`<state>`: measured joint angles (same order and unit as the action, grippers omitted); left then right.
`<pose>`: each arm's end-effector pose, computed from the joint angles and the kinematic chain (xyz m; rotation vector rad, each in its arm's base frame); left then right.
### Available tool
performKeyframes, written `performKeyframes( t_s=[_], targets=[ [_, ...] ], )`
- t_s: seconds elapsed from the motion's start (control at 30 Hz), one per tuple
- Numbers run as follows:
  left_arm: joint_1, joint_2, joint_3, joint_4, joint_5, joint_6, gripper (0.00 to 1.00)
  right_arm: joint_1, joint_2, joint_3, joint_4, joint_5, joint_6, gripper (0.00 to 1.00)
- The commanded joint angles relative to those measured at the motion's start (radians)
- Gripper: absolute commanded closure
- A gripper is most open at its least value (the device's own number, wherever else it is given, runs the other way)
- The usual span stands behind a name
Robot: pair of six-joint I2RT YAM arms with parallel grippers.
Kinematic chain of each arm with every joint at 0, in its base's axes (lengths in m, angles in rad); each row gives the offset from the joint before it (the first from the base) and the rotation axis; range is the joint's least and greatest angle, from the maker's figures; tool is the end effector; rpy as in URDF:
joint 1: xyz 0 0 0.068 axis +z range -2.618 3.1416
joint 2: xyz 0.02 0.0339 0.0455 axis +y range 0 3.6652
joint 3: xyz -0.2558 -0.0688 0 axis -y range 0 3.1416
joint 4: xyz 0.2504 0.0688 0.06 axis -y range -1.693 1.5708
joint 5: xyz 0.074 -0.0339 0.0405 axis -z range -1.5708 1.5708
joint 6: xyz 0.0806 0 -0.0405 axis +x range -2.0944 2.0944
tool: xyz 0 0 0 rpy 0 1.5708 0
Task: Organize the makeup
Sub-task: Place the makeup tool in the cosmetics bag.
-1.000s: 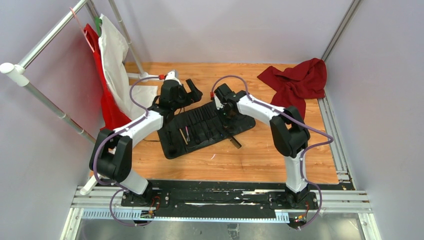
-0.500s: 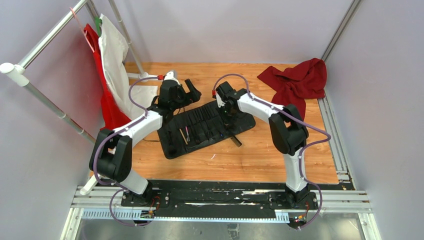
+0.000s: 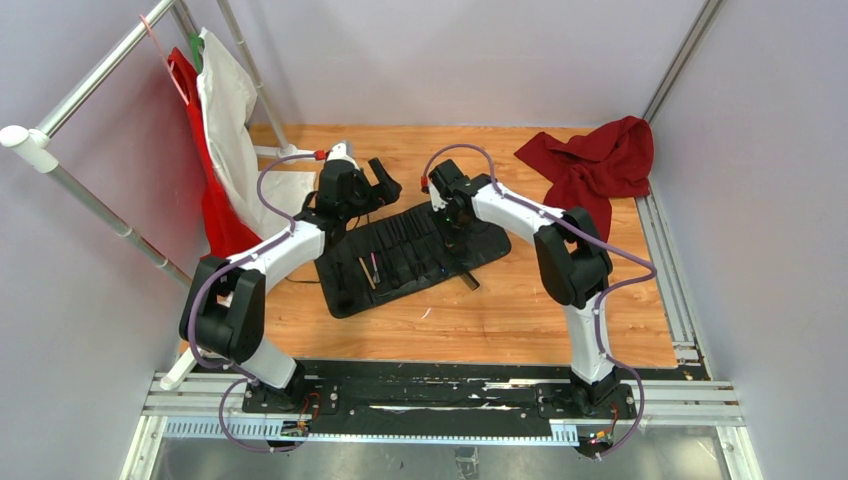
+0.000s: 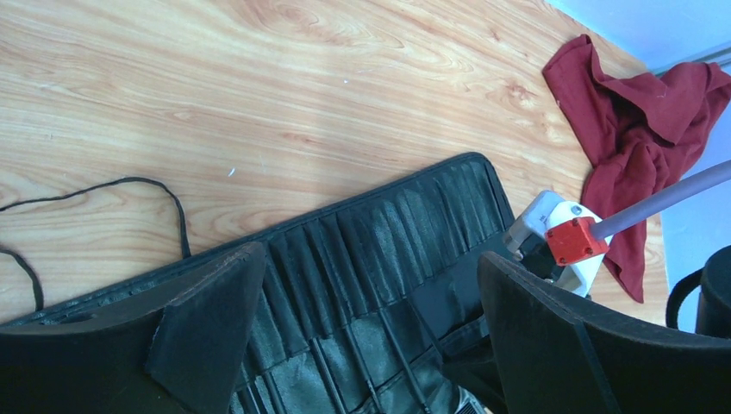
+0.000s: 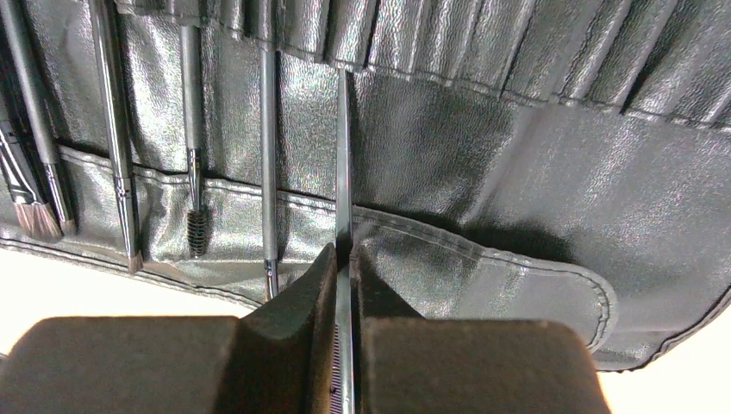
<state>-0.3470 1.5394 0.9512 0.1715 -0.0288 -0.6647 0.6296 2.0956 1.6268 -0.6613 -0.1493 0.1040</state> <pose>0.3722 -0.1321 0.2176 -0.3419 2.0130 -0.6183 0.3682 0.2830 0.1362 -0.7599 2.6472 0.4134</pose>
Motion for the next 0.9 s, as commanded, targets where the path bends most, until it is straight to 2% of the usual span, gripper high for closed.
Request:
performKeyframes(
  t_s=[0.0,0.87],
  targets=[
    [0.01,0.017,-0.009,0.035,0.003,0.006,0.02,-0.016,0.024,0.045,-0.021,-0.005,-0.019,0.99],
    [0.019,0.043,-0.016,0.04,0.013,0.01,0.02,-0.022,0.146,0.187,-0.019,-0.033,-0.024,0.99]
  ],
)
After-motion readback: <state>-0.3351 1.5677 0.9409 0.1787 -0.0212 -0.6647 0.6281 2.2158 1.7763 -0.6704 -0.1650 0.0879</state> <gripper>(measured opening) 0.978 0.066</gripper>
